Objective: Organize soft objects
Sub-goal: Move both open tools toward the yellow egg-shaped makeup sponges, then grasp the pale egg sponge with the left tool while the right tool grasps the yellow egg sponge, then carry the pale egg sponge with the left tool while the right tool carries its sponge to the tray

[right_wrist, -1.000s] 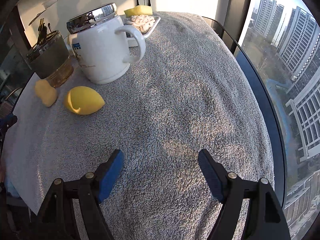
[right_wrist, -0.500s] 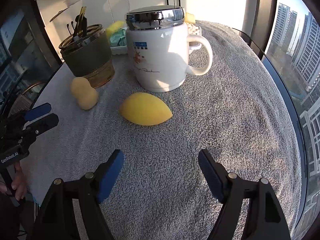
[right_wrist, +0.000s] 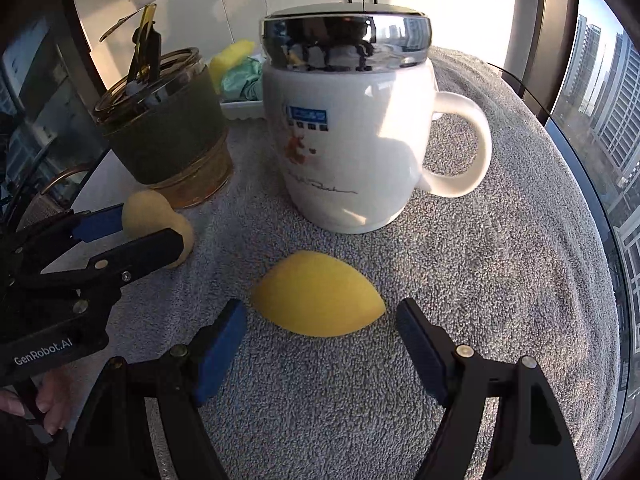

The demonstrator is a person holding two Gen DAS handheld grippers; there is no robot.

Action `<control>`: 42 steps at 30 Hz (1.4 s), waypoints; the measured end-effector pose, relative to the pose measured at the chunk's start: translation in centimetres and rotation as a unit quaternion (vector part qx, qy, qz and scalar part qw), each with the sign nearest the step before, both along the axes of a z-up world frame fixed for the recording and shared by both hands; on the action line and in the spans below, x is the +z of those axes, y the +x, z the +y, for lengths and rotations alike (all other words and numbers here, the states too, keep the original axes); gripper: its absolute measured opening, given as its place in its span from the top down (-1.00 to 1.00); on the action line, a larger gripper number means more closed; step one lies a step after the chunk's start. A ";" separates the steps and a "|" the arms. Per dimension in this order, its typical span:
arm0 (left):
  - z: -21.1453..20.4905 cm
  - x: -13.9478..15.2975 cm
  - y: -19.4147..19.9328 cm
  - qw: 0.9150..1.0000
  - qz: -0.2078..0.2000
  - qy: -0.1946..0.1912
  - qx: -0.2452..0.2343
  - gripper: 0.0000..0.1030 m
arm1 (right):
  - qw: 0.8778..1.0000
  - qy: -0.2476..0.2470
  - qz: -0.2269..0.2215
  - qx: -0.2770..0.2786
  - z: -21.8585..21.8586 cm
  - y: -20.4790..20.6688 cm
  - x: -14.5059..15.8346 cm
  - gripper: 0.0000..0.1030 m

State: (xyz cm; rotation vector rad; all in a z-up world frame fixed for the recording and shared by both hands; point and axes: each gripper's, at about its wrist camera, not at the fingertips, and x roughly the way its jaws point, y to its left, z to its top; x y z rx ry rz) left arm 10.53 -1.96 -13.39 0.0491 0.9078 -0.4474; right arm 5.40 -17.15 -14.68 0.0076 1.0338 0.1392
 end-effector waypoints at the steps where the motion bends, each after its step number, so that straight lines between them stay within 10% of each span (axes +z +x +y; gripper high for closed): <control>1: 0.0 -0.1 0.1 1.000 0.002 -0.002 0.004 -0.15 | 1.000 -0.003 0.000 0.000 0.1 -0.1 0.0 -0.54; 6: 0.1 -0.2 -0.4 1.000 0.003 -0.005 0.012 0.37 | 1.000 -0.026 -0.003 0.012 0.4 0.6 -0.3 -0.20; 14: 1.7 0.9 -2.5 0.999 0.002 -0.046 0.018 0.37 | 0.999 -0.018 -0.016 0.023 0.5 -1.3 0.9 -0.17; 42: 12.1 1.7 -1.2 0.992 -0.026 -0.003 0.120 0.37 | 0.994 -0.034 -0.016 -0.105 -10.5 -0.6 3.6 -0.17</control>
